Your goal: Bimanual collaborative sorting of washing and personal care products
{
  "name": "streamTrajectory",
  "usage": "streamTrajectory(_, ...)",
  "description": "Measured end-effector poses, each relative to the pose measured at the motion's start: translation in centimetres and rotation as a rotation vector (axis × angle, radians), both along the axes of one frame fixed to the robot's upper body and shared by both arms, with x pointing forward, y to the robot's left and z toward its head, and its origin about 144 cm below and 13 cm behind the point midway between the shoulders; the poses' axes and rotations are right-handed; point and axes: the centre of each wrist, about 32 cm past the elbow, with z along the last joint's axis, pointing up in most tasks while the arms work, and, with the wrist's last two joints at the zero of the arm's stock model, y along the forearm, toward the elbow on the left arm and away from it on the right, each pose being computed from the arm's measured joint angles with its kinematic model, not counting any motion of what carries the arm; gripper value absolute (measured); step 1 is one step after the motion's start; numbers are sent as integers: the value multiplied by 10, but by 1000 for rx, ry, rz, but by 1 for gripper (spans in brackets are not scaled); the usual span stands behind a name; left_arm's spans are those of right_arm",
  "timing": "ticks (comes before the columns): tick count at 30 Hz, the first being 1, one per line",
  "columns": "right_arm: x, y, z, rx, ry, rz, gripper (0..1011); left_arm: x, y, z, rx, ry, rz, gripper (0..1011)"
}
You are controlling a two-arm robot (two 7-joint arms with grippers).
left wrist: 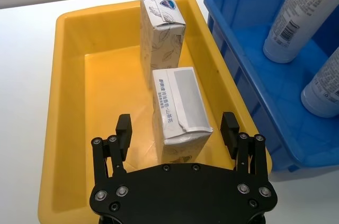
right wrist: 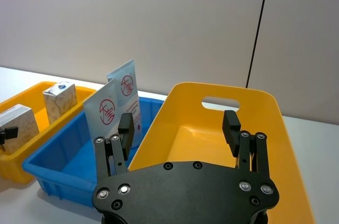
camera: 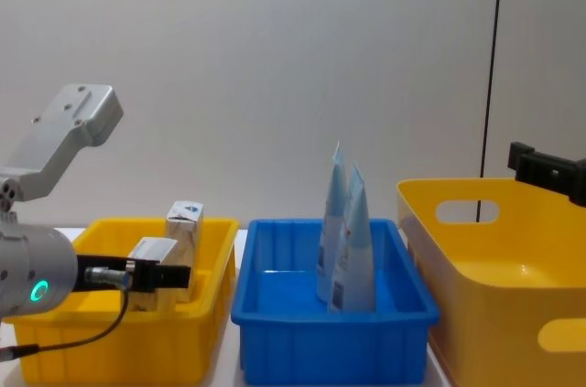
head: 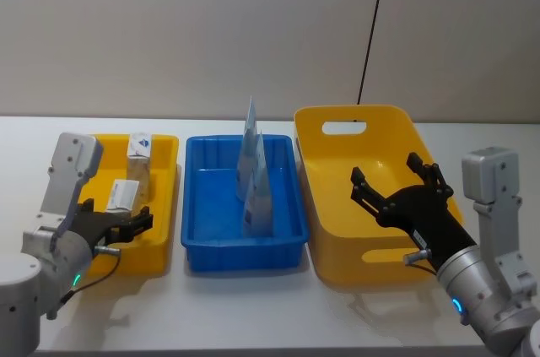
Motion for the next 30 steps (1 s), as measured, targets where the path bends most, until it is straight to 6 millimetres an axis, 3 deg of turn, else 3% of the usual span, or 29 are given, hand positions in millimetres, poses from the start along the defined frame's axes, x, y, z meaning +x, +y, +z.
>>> streamTrajectory(30,0,0,0,0,0,0,1003,13,1,-8,1,-18,-13,1001)
